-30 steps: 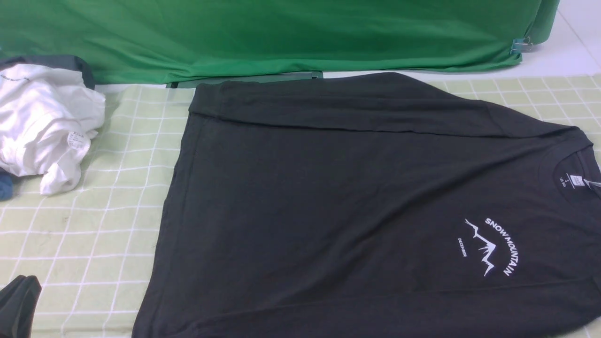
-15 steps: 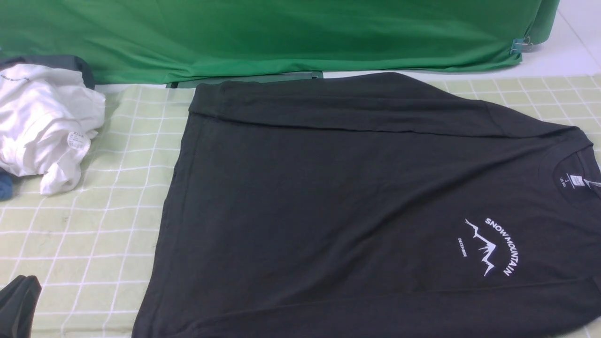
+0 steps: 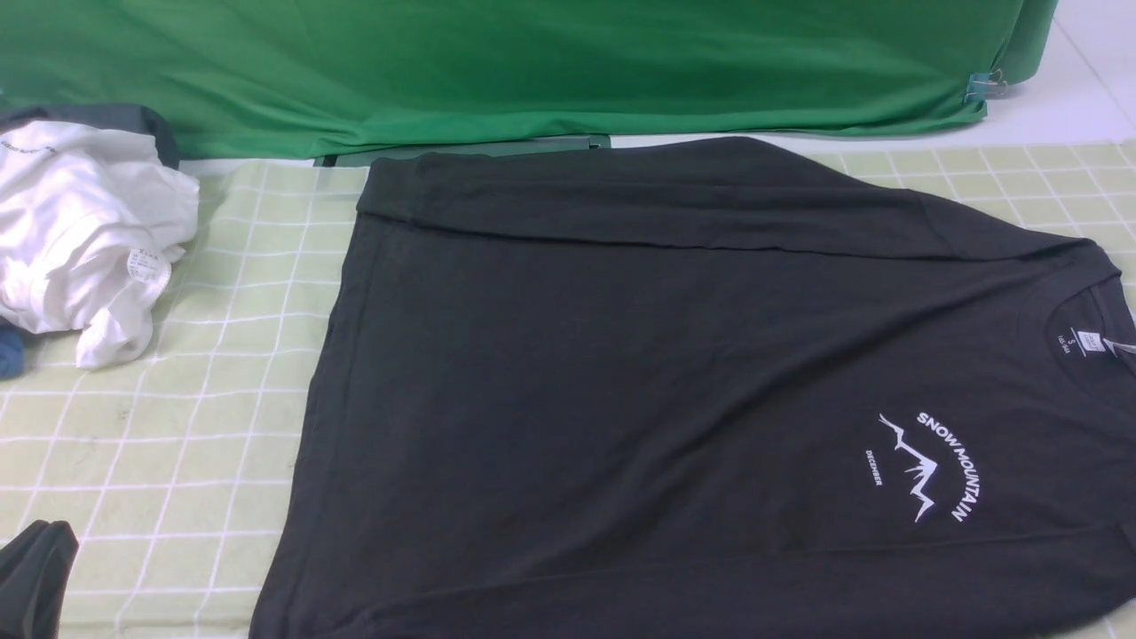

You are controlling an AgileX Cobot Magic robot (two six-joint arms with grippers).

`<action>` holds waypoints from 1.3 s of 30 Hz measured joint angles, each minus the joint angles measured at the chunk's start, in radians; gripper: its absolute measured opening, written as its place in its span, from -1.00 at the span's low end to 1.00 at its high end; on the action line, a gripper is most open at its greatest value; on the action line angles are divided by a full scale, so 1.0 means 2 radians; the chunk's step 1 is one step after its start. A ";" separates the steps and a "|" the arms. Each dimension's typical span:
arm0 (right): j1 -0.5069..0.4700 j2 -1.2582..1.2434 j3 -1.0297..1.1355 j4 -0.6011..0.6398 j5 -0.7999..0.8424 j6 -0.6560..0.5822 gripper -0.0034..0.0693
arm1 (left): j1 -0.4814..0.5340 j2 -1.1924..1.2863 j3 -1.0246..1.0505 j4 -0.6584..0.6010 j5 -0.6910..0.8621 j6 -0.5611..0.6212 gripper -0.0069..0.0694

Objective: Fold a long-sleeved shirt over a green coffee tablecloth.
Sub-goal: 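Grasp the left edge of the dark T-shirt lying flat on the table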

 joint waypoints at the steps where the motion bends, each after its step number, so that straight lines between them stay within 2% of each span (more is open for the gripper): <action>1: 0.000 0.000 0.000 0.000 0.000 0.000 -0.24 | 0.000 0.000 0.000 0.000 0.000 0.000 -0.77; 19: 0.000 0.000 0.000 0.000 -0.031 -0.001 -0.24 | 0.000 0.000 0.000 0.033 0.000 0.000 -0.77; 20: 0.000 0.000 0.000 0.000 -0.031 -0.001 -0.24 | 0.000 0.000 0.000 0.031 0.000 -0.001 -0.77; 23: 0.000 0.000 0.000 0.005 -0.034 0.012 -0.24 | 0.000 0.000 0.000 -0.028 -0.009 -0.031 -0.77; 25: 0.000 0.000 0.000 0.037 -0.053 0.072 -0.24 | 0.000 0.000 0.000 -0.151 -0.021 -0.095 -0.77; 26: 0.000 0.000 0.000 0.064 -0.068 0.137 -0.24 | 0.000 0.000 0.000 -0.222 -0.028 -0.136 -0.77; 28: 0.000 0.000 0.000 0.093 -0.089 0.226 -0.24 | 0.000 0.000 0.000 -0.307 -0.039 -0.182 -0.77; 29: 0.000 0.000 0.000 0.102 -0.098 0.271 -0.24 | 0.000 0.000 0.000 -0.329 -0.043 -0.194 -0.77; 32: 0.000 0.000 0.000 0.112 -0.112 0.349 -0.24 | 0.000 0.000 0.000 -0.333 -0.051 -0.209 -0.77; 35: 0.000 0.000 0.000 0.117 -0.114 0.380 -0.24 | 0.000 0.000 0.000 -0.307 -0.054 -0.212 -0.77; 39: 0.000 0.000 0.000 0.118 -0.129 0.390 -0.25 | 0.000 0.000 0.000 -0.301 -0.065 -0.216 -0.77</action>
